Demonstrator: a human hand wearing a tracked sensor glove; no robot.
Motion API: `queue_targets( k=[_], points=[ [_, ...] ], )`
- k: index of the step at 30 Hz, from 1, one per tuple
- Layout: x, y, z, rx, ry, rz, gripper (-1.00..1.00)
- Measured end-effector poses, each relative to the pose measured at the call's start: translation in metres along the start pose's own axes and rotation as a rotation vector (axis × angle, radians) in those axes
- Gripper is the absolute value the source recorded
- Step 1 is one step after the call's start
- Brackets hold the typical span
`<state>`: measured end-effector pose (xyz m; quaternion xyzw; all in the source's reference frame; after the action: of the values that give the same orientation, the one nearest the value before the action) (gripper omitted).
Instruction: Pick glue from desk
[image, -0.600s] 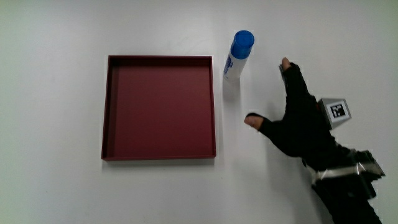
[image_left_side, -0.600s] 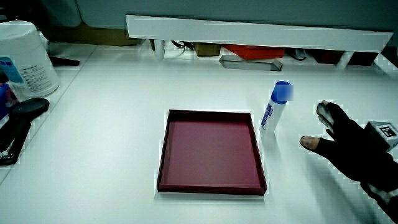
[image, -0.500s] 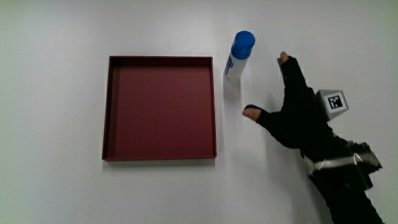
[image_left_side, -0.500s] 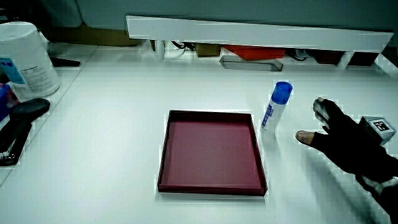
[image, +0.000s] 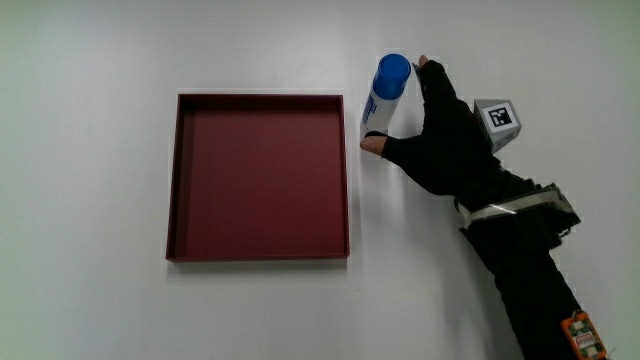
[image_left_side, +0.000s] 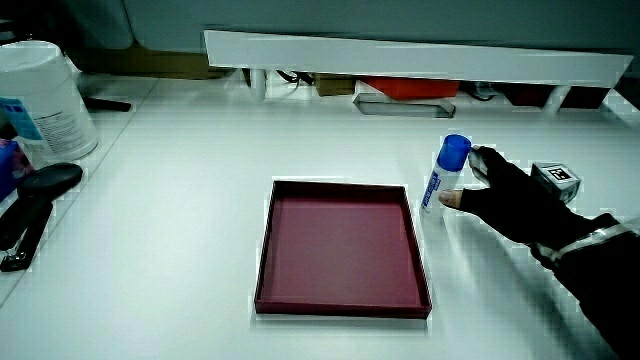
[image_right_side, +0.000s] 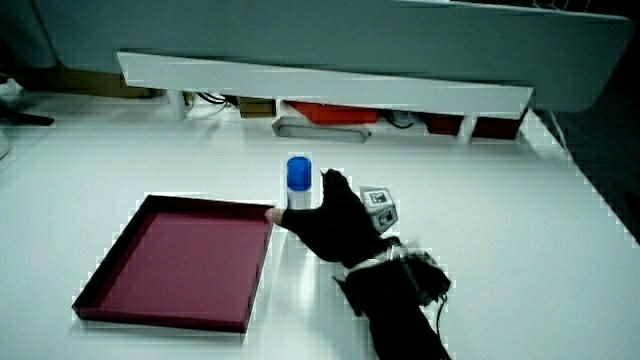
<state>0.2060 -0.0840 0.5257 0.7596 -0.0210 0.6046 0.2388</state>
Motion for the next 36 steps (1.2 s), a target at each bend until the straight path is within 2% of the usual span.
queue_targets(
  k=[6,10,13,16,19,26,31,36],
  points=[
    [0.008,0.006,0.000,0.004,0.047,0.021,0.00],
    [0.010,0.008,0.003,0.034,0.083,0.048,0.20],
    [0.011,0.009,0.005,0.046,0.140,0.046,0.35],
    [0.013,0.010,0.007,0.068,0.156,0.045,0.50],
    [0.014,0.010,0.008,0.090,0.154,0.045,0.65],
    [0.013,0.009,0.010,0.153,0.128,0.083,1.00],
    [0.011,0.006,0.010,0.178,0.091,0.110,1.00],
    [-0.001,0.004,0.008,0.180,0.094,0.147,1.00]
  ],
)
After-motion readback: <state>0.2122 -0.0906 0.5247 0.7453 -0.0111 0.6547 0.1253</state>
